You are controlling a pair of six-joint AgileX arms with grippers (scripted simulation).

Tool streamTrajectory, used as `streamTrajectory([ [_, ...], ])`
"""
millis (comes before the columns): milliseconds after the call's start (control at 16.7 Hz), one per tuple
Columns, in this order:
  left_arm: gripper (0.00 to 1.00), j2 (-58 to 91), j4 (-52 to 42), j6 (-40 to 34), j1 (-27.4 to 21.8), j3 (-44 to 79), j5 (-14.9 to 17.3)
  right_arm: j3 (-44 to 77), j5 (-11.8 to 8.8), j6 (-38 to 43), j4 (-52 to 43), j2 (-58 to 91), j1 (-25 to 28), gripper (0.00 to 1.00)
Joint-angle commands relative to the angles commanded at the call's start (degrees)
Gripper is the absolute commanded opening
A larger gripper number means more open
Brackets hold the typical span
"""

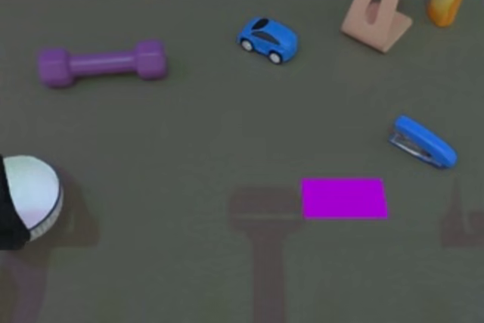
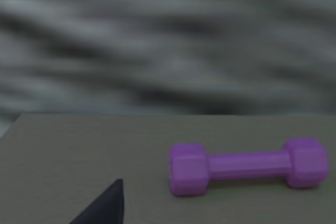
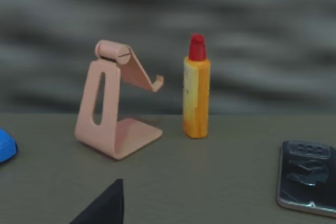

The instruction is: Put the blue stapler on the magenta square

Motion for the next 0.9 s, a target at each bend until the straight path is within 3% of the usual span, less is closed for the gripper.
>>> streamTrajectory([
  [420,1.00,0.0,0.0,0.0,0.0,0.0,0.0,8.9,-0.3,-3.2,-6.3,8.8,1.4,1.00],
  [900,1.00,0.0,0.0,0.0,0.0,0.0,0.0,48.5,-0.1,-15.8,-32.3,52.1,5.7,1.00],
])
